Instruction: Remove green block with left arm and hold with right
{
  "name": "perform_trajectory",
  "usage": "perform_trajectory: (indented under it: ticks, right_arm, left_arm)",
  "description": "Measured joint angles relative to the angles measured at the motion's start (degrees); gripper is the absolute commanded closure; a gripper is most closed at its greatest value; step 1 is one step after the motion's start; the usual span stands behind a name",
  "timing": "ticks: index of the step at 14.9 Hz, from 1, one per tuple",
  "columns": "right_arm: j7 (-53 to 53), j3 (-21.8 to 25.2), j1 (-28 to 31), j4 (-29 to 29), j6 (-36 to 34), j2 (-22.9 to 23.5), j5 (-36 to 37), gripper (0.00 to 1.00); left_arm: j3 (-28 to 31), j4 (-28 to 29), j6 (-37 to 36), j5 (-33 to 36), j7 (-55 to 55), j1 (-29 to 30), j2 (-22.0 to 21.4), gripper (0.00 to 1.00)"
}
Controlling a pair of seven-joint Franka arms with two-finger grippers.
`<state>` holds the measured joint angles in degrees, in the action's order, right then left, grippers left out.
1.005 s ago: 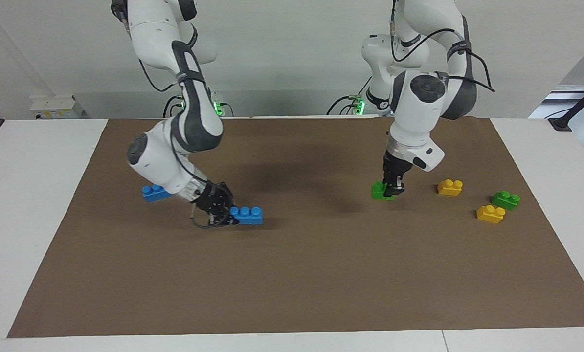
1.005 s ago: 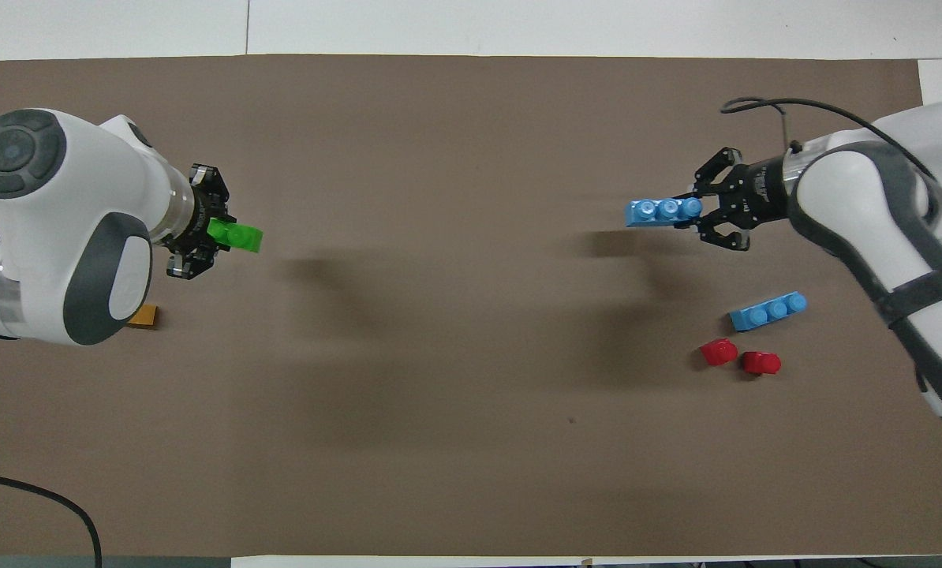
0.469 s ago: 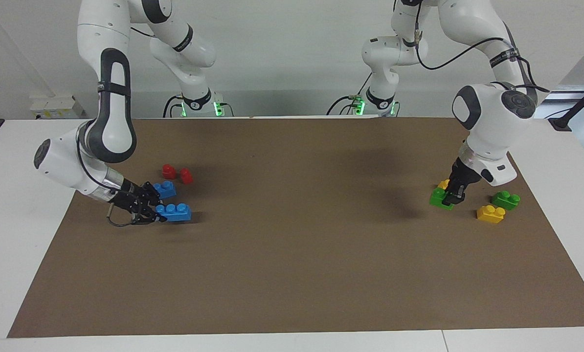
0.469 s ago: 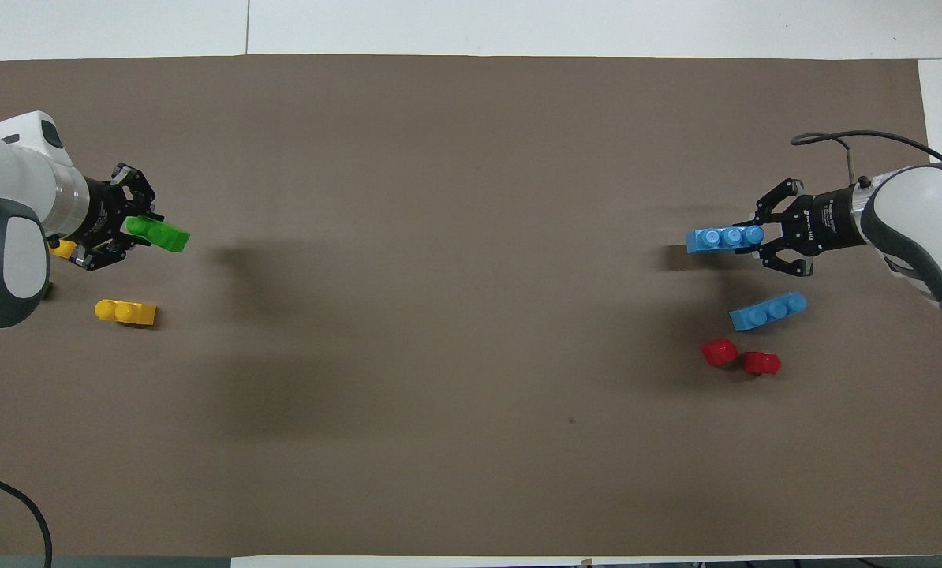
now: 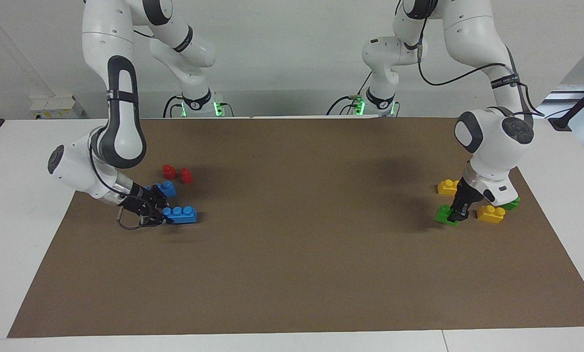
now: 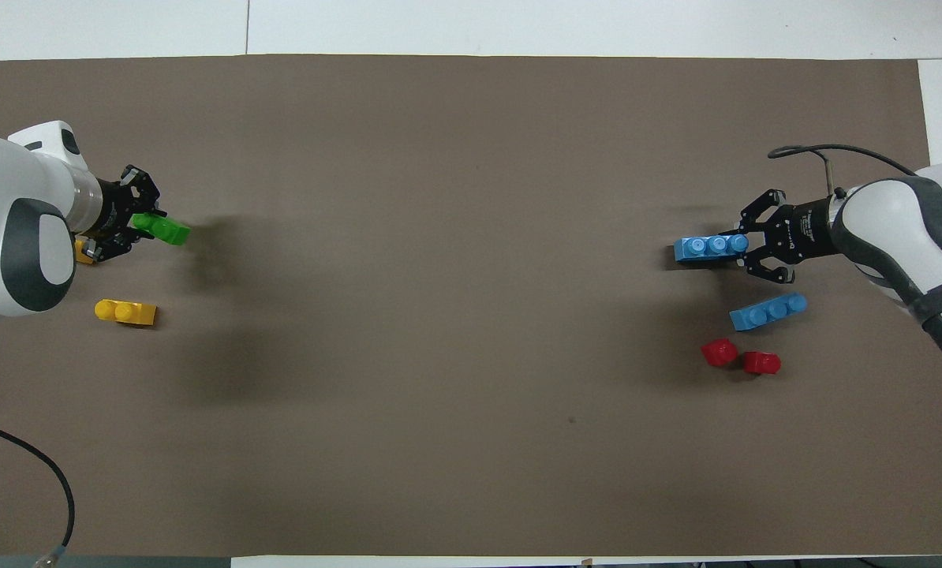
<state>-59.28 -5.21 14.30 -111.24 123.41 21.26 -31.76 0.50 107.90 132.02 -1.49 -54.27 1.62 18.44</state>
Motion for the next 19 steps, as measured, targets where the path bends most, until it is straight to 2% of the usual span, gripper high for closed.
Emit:
perform_trajectory:
  ticks: [2, 3, 4, 8, 9, 10, 12, 15, 19]
  right_arm:
    - [0.00, -0.08, -0.06, -1.17, 1.80, -0.03, -0.05, 0.29]
    - [0.02, -0.10, -0.28, -1.25, 1.81, -0.07, -0.05, 0.13]
    - [0.02, -0.13, -0.75, -1.41, 1.81, -0.07, -0.05, 0.07]
    - [0.01, -0.17, -2.53, -1.29, 1.17, -0.24, -0.05, 0.00]
    - [0.01, -0.13, -2.50, -0.87, 0.25, -0.55, -0.04, 0.00]
    - [0.01, -0.03, -2.36, -0.18, -1.01, -1.04, 0.00, 0.00]
    - [0.17, 0.38, -2.00, 1.68, -4.16, -2.79, 1.12, 0.00]
    - [1.66, 0.60, -1.89, 4.59, -8.57, -7.38, 8.75, 0.00]
    - [16.78, 0.30, -2.43, 7.07, -16.19, -13.83, 16.96, 0.00]
  left_arm:
    - [0.01, -1.15, 0.37, 0.02, 0.44, 0.58, 1.67, 1.00]
    - [0.01, -1.84, 0.38, 0.05, 0.68, 0.94, 2.31, 1.00]
    - [0.02, -2.50, 0.39, 0.10, 0.87, 1.22, 2.85, 1.00]
    - [0.01, -3.28, 2.96, 0.51, 1.16, 1.35, 4.97, 0.98]
    - [0.00, -3.29, 3.47, 0.52, 1.18, 1.36, 5.08, 0.22]
    - [0.00, -3.29, 3.67, 0.53, 1.24, 1.41, 5.10, 0.00]
    - [-0.02, -3.30, 4.04, 0.84, 1.65, 1.45, 5.16, 0.00]
    - [-0.50, -3.71, 4.17, 1.23, 2.78, 1.42, 5.16, 0.00]
    - [-1.07, -5.59, 1.43, 1.35, 5.46, 0.98, 3.52, 0.00]
